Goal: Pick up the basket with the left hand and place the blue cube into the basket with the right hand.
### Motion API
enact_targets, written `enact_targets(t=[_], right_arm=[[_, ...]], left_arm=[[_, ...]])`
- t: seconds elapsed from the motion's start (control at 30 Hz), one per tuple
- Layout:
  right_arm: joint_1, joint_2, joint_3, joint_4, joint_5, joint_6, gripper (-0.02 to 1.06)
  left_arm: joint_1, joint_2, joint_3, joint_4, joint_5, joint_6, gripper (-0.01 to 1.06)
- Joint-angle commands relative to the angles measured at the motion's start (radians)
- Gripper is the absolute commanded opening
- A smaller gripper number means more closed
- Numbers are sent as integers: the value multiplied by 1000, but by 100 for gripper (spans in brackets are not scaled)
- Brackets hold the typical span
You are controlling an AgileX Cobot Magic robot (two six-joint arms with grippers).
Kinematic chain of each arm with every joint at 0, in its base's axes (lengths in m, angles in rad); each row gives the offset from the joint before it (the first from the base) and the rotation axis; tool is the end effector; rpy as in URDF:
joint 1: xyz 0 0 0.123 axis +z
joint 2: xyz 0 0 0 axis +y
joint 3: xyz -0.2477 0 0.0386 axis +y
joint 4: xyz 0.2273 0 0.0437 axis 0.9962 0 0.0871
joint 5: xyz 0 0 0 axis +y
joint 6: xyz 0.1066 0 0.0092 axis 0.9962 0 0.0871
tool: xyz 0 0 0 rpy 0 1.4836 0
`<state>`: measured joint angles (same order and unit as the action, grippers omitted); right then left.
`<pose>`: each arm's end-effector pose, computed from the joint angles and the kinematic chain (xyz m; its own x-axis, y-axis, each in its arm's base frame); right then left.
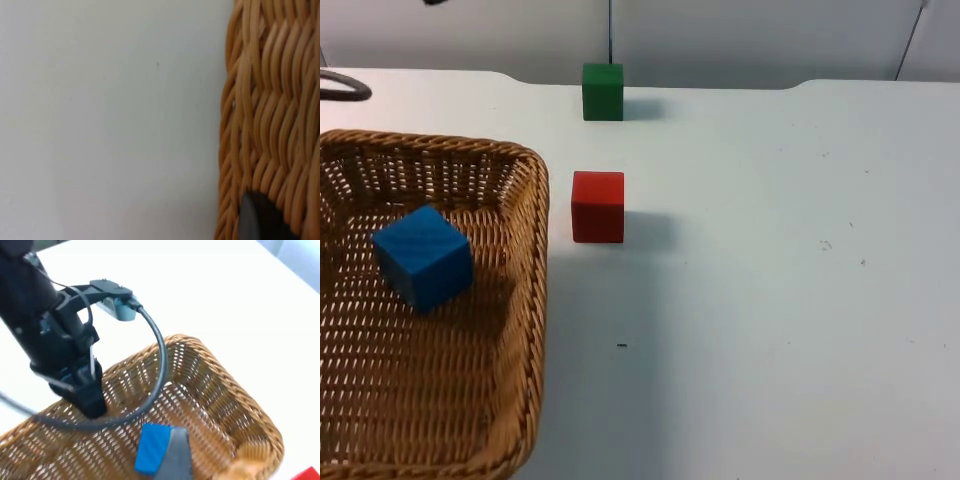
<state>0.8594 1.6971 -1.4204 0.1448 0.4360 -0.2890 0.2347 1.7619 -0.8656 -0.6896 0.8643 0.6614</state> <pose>0.2476 0.2973 0.2815 -0.2517 -0.5319 -0.8085 -0.8383 0.5373 -0.0925 0.2683 0.0109 0.1150 -0.9905 -0.0847 -0.1081 -0.0238 0.8811 -0.4723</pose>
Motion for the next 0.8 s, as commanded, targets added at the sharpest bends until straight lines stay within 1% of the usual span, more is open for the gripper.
enact_targets(t=[0.0,0.07,0.1,0.17,0.23,0.27,0.37,0.4,0.5,0.53,0.63,0.77], right_arm=[[6,-71,85,-11,-63,-7,71],[6,-164,198,-13,-126,-7,71],[6,-164,198,-13,-126,-7,71],[6,-262,337,-13,-175,-7,71],[6,-335,421,-15,-191,-7,71],[6,-335,421,-15,-191,-7,71],[6,-445,522,-13,-201,-7,71],[6,-445,522,-13,-201,-7,71],[6,-574,599,-9,-201,6,71],[6,-574,599,-9,-201,6,71],[6,-679,634,-9,-184,52,71],[6,-768,647,-9,-167,53,71]], left_arm=[[3,1,-24,-35,1,5,0],[3,8,-53,-25,3,5,0],[3,8,-53,-25,3,5,0],[3,27,-95,-23,9,5,0],[3,49,-127,-2,28,-12,0],[3,49,-127,-2,28,-12,0],[3,93,-159,21,38,-18,0],[3,93,-159,21,38,-18,0],[6,137,-188,43,38,-18,0],[6,137,-188,43,38,-18,0],[15,175,-207,49,39,-18,0],[15,210,-239,49,34,-18,0]])
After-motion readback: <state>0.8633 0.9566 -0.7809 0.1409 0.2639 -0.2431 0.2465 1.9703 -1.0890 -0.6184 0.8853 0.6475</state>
